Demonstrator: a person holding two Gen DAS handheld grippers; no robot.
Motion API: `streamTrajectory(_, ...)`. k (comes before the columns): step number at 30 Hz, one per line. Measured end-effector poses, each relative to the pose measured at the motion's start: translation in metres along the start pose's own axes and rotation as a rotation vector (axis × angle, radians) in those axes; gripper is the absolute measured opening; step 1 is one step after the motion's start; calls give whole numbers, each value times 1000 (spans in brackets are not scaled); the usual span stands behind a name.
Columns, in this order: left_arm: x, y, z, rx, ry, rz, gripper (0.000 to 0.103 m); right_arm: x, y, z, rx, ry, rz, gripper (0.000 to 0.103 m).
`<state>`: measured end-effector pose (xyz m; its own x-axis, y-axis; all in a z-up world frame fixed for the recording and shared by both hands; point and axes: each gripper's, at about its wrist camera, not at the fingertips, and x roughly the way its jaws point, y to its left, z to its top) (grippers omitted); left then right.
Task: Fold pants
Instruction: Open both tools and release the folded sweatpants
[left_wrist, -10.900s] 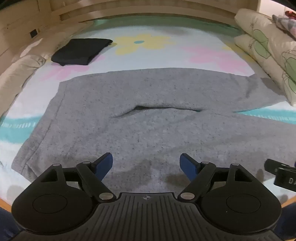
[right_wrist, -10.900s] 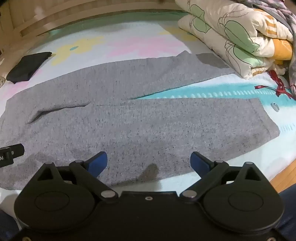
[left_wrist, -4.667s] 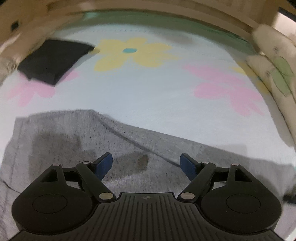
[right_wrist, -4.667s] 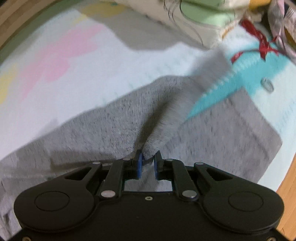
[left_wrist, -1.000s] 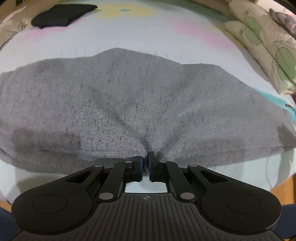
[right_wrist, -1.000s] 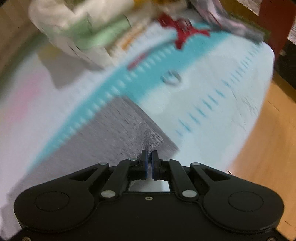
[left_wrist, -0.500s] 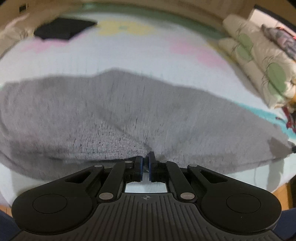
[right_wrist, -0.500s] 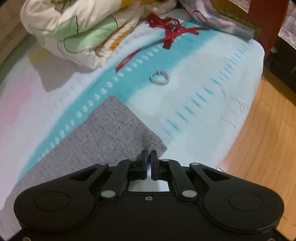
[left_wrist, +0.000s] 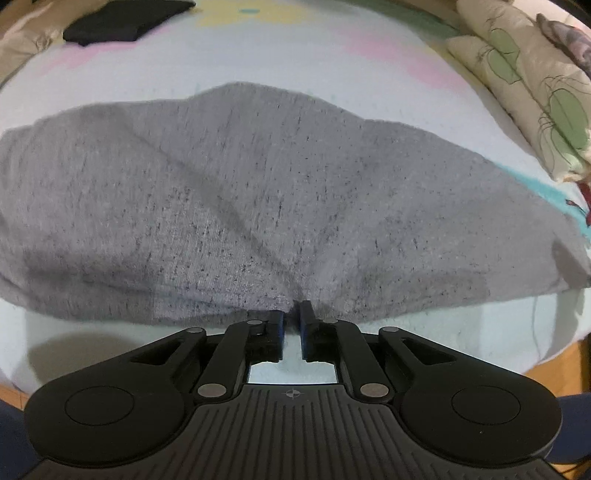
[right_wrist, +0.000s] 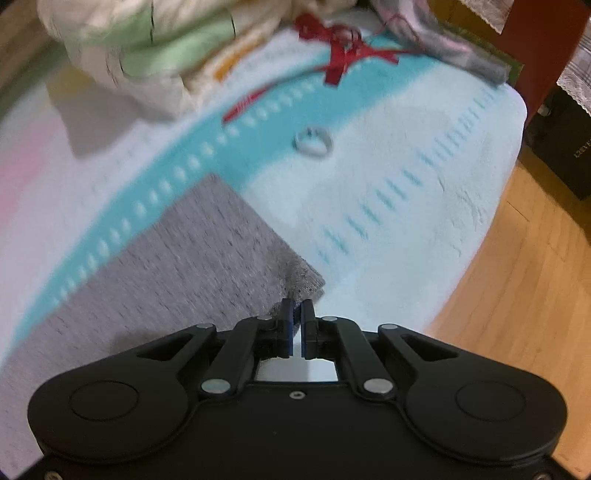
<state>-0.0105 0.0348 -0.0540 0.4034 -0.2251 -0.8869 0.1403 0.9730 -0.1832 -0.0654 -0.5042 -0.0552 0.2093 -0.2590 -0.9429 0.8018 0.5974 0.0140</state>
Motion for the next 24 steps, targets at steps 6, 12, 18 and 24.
streamTrajectory(6,-2,-13,-2,58,-19,35,24,-18,-5,-1,41,-90,-84,64)
streamTrajectory(12,1,-28,-14,136,6,29,30,-47,16,-12,24,-187,88,75)
streamTrajectory(18,-1,-30,-25,183,43,24,30,-43,97,-43,-249,-144,154,76)
streamTrajectory(24,-28,-21,-30,215,-18,58,30,-31,173,-96,-568,-85,199,76)
